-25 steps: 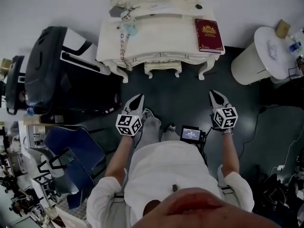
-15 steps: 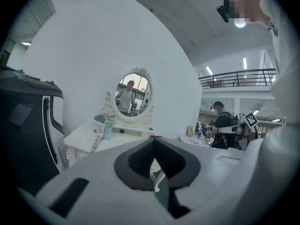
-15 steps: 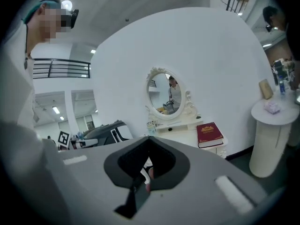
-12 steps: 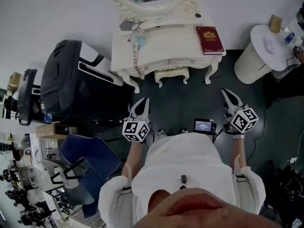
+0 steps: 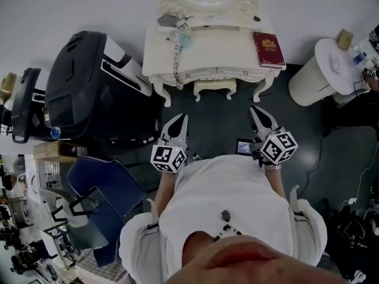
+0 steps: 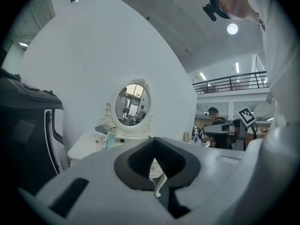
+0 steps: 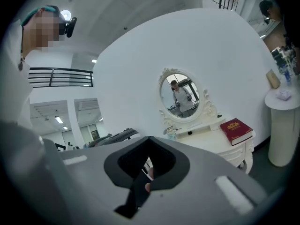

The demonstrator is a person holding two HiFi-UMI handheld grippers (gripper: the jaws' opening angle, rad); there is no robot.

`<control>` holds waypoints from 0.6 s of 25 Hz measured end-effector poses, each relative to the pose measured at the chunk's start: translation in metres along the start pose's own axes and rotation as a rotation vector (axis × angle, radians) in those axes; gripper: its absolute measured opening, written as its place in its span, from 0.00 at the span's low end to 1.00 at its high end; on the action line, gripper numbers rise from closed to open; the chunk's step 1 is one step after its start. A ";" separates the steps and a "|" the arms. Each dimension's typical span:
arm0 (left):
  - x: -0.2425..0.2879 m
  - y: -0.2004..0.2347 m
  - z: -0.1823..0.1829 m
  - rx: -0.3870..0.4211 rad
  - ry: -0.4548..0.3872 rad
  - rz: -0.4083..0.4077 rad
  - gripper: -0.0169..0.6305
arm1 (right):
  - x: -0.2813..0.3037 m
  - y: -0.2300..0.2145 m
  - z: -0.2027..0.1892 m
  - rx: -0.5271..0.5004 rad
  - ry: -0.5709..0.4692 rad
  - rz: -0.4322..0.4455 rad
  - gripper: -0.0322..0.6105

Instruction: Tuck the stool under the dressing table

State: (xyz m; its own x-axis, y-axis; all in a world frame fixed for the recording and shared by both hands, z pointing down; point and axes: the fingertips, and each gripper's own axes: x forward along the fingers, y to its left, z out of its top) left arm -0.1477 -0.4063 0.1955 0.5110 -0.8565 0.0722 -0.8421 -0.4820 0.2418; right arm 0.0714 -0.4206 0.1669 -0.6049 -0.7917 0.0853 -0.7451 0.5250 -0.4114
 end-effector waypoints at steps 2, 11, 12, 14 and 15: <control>0.000 -0.002 -0.001 -0.006 0.006 -0.033 0.04 | 0.014 0.021 -0.012 -0.025 0.029 0.022 0.06; -0.010 0.009 -0.010 -0.022 0.035 -0.129 0.04 | 0.028 0.060 -0.046 -0.044 0.041 0.008 0.06; -0.010 0.011 -0.012 -0.027 0.038 -0.129 0.04 | 0.026 0.059 -0.049 -0.035 0.035 -0.002 0.06; -0.009 0.013 -0.013 -0.028 0.042 -0.130 0.04 | 0.022 0.057 -0.053 -0.019 0.030 -0.021 0.06; -0.008 0.013 -0.013 -0.027 0.042 -0.131 0.04 | 0.021 0.055 -0.054 -0.013 0.030 -0.026 0.06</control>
State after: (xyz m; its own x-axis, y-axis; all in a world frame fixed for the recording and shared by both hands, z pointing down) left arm -0.1603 -0.4031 0.2107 0.6234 -0.7780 0.0783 -0.7631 -0.5835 0.2780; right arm 0.0027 -0.3911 0.1951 -0.5934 -0.7954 0.1231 -0.7639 0.5085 -0.3973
